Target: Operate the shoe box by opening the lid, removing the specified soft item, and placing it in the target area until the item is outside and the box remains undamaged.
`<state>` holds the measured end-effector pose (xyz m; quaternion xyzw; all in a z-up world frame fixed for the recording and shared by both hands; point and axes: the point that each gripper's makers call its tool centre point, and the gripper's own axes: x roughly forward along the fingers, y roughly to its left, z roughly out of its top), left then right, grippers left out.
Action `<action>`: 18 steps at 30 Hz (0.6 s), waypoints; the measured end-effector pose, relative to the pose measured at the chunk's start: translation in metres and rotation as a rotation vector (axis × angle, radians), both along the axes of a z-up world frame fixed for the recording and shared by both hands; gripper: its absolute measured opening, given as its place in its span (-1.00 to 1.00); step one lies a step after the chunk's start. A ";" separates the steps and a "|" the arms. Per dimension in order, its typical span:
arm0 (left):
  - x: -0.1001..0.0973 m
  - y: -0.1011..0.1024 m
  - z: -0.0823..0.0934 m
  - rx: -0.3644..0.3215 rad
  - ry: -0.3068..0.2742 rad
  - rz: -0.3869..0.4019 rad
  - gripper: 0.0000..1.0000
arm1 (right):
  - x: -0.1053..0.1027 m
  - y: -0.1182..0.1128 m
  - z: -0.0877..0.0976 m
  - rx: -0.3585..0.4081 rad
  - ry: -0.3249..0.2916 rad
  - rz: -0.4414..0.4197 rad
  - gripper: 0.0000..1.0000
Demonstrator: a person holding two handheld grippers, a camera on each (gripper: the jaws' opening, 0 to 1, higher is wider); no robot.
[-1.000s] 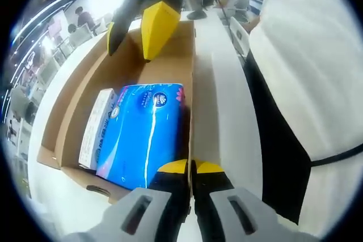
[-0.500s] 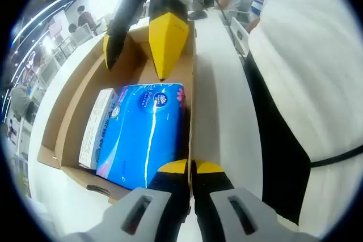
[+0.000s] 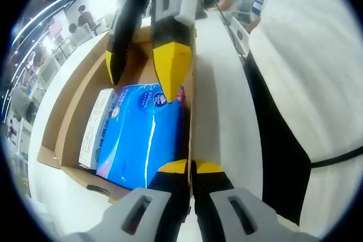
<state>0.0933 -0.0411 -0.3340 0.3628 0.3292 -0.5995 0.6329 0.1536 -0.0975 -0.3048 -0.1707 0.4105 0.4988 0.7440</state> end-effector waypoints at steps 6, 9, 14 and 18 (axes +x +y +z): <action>0.000 0.000 0.001 -0.001 0.000 -0.001 -0.97 | -0.004 0.004 -0.005 -0.028 -0.019 0.072 0.24; 0.000 0.000 0.000 0.000 0.001 0.000 -0.97 | -0.001 0.007 -0.007 -0.033 -0.024 0.085 0.25; 0.000 0.000 0.001 -0.001 0.001 -0.001 -0.97 | 0.001 0.006 -0.017 -0.101 -0.036 0.157 0.28; 0.000 0.000 0.001 -0.001 0.000 0.000 -0.97 | -0.001 0.006 -0.026 -0.170 -0.063 0.241 0.31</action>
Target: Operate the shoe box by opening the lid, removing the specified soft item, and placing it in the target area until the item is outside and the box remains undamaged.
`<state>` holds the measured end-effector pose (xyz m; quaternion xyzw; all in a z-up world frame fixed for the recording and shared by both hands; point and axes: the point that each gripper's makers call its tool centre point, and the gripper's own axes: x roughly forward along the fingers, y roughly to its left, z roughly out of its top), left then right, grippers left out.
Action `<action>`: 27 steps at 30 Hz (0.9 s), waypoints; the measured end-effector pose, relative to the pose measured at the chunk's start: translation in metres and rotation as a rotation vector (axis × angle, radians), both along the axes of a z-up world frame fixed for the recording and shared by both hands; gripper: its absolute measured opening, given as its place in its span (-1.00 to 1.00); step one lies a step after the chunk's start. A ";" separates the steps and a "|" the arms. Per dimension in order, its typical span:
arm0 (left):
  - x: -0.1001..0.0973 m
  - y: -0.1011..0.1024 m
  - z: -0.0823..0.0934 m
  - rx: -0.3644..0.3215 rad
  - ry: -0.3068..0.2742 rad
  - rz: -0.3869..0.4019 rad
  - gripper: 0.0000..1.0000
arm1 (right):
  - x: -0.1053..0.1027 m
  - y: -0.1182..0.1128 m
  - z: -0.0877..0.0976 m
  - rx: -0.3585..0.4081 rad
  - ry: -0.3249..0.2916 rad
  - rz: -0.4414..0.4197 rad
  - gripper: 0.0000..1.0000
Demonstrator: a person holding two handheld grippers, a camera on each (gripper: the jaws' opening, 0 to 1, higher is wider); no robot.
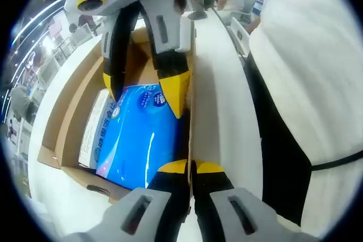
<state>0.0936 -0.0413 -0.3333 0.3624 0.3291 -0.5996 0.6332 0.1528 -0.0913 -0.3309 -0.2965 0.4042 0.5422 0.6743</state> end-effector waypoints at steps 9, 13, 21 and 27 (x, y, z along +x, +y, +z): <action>0.000 0.000 0.000 -0.001 0.000 -0.001 -0.97 | 0.000 -0.001 -0.002 0.012 0.011 0.002 0.29; 0.000 0.000 0.000 -0.001 0.000 -0.001 -0.97 | 0.000 -0.002 -0.002 0.035 0.012 -0.005 0.29; 0.000 0.000 -0.001 -0.001 -0.001 0.000 -0.97 | 0.000 -0.006 -0.002 0.051 0.018 0.000 0.28; 0.000 0.000 -0.001 -0.001 -0.002 0.003 -0.97 | -0.001 -0.020 -0.002 0.037 0.015 0.018 0.28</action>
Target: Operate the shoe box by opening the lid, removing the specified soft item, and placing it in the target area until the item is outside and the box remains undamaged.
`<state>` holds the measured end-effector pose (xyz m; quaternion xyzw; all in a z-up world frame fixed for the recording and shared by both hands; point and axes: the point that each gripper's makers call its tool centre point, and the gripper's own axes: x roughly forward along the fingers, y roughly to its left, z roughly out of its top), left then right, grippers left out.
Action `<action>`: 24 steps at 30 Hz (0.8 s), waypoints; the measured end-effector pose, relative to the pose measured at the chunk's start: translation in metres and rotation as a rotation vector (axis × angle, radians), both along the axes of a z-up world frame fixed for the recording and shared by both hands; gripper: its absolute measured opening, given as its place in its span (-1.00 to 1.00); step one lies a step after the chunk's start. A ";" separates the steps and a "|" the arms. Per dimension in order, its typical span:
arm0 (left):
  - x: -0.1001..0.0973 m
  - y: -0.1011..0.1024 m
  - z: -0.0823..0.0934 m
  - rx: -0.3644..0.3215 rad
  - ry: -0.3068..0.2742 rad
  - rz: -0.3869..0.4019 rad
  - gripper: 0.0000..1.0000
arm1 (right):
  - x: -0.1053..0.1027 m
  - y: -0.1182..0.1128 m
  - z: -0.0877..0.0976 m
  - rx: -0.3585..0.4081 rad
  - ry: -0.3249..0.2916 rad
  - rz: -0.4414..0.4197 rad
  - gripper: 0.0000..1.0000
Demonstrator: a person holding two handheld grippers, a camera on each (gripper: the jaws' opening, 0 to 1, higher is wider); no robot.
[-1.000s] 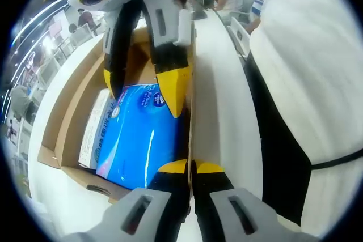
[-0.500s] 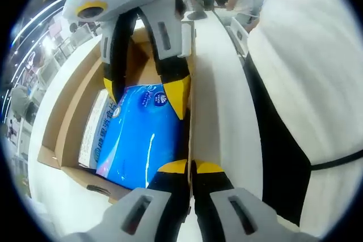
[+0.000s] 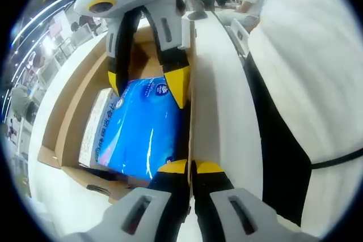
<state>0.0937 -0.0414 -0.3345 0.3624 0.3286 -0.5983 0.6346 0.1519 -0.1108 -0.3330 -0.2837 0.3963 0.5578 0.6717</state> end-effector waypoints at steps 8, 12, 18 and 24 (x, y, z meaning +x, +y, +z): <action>0.000 0.000 0.000 0.001 -0.001 0.003 -0.97 | 0.001 -0.023 -0.001 -0.038 0.006 0.019 0.28; 0.000 0.001 0.000 0.001 -0.001 0.003 -0.97 | 0.002 -0.035 -0.001 -0.050 0.009 0.013 0.28; 0.000 0.001 0.000 0.001 -0.001 0.004 -0.97 | 0.001 -0.053 -0.001 -0.077 0.017 0.021 0.28; 0.000 0.001 0.000 0.001 -0.002 0.004 -0.97 | 0.000 -0.071 -0.001 -0.108 0.028 0.020 0.28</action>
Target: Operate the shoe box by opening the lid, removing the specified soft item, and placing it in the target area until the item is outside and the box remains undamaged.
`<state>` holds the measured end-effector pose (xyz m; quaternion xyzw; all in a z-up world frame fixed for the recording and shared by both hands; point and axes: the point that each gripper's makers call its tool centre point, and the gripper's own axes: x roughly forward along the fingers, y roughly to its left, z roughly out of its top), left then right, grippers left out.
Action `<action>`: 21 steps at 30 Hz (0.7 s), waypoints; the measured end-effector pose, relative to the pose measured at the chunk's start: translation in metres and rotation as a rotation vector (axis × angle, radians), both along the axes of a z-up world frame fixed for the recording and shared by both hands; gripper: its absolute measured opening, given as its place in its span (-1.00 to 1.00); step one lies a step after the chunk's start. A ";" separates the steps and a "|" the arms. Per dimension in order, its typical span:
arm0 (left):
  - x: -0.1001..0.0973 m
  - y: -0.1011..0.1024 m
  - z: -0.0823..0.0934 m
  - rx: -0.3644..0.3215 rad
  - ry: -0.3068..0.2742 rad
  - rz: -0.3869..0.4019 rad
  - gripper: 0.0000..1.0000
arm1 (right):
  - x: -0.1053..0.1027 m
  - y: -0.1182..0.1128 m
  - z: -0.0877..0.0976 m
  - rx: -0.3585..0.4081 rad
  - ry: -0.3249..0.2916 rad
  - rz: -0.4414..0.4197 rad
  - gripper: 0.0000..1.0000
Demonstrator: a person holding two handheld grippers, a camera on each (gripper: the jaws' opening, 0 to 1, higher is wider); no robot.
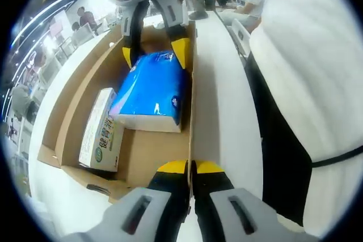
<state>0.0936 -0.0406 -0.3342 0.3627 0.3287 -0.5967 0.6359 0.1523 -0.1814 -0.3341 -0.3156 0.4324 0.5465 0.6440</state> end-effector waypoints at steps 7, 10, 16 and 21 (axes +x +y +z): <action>-0.001 0.000 0.001 -0.003 -0.008 -0.009 -0.97 | 0.001 -0.019 0.000 -0.049 0.018 0.019 0.29; -0.001 0.000 0.001 -0.003 -0.007 -0.007 -0.97 | 0.001 -0.019 0.000 -0.045 0.020 0.027 0.30; 0.000 0.000 0.001 -0.004 -0.005 -0.006 -0.97 | 0.001 -0.020 0.000 -0.061 0.023 0.030 0.31; 0.000 -0.001 0.001 -0.007 -0.003 -0.002 -0.97 | 0.007 -0.006 0.009 -0.041 -0.012 0.027 0.39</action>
